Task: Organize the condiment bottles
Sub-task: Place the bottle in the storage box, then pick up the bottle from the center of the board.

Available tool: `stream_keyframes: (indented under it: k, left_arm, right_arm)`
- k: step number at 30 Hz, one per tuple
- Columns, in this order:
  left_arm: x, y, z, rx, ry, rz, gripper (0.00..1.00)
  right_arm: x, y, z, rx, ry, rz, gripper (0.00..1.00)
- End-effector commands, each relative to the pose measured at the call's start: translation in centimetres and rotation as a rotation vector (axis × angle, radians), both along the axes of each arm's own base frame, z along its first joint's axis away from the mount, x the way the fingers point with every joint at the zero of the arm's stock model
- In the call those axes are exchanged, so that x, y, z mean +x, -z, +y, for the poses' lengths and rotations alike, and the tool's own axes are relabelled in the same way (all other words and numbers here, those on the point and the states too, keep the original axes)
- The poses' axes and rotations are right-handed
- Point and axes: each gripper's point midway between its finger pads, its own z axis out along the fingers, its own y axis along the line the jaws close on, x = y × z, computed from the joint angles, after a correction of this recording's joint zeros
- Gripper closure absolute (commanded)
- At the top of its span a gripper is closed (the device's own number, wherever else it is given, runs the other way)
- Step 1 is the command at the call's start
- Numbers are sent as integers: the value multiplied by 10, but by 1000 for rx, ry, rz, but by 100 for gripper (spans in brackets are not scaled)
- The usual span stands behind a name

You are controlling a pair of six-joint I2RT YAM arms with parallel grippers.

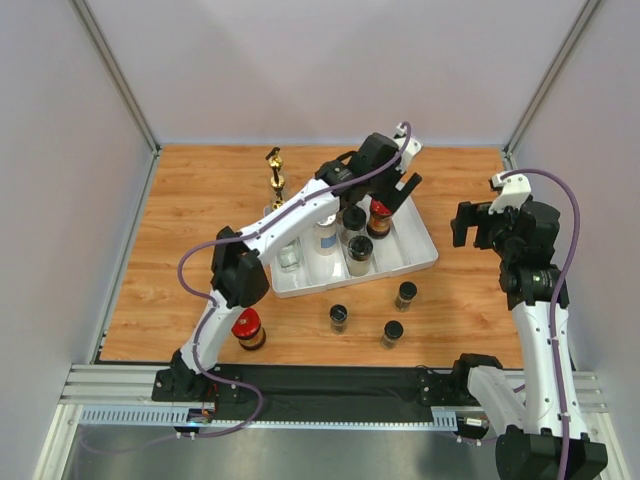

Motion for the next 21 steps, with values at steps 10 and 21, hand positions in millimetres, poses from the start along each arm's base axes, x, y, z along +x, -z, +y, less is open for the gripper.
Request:
stream_keyframes:
  k: [10, 21]
  left_arm:
    - [-82, -212, 84, -230, 87, -280, 0]
    - [-156, -219, 220, -237, -66, -375, 0]
  right_arm:
    - [-10, 1, 42, -12, -303, -27, 0]
    - [-64, 12, 116, -62, -924, -130, 0]
